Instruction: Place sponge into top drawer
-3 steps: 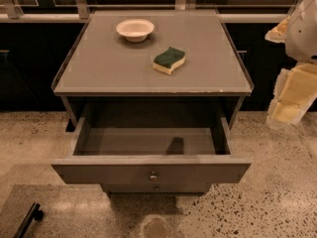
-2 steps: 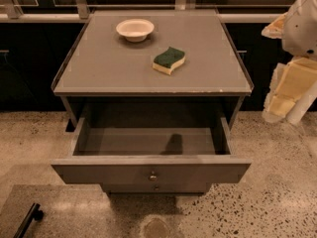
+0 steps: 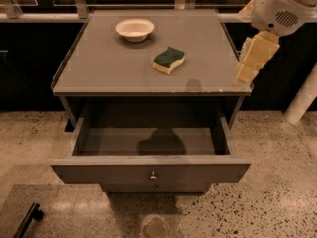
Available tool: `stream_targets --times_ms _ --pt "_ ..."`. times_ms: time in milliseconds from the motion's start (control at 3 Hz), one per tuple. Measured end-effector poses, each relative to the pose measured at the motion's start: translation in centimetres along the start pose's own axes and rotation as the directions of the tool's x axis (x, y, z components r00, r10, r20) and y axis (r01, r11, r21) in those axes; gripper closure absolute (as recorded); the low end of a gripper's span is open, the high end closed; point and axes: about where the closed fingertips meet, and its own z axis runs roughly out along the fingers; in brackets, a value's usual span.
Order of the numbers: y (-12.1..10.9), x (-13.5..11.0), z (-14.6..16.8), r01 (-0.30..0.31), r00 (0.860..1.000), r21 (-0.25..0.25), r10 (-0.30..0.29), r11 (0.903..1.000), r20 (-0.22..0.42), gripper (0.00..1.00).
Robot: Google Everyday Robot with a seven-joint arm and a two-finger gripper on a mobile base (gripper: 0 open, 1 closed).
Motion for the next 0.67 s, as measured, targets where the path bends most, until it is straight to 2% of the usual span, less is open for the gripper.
stream_targets --times_ms 333,667 --pt "-1.61 -2.40 1.37 0.045 0.999 -0.032 -0.045 0.9985 -0.001 0.00" --pt "-1.65 -2.72 1.29 0.047 0.999 -0.026 -0.047 0.9985 0.005 0.00"
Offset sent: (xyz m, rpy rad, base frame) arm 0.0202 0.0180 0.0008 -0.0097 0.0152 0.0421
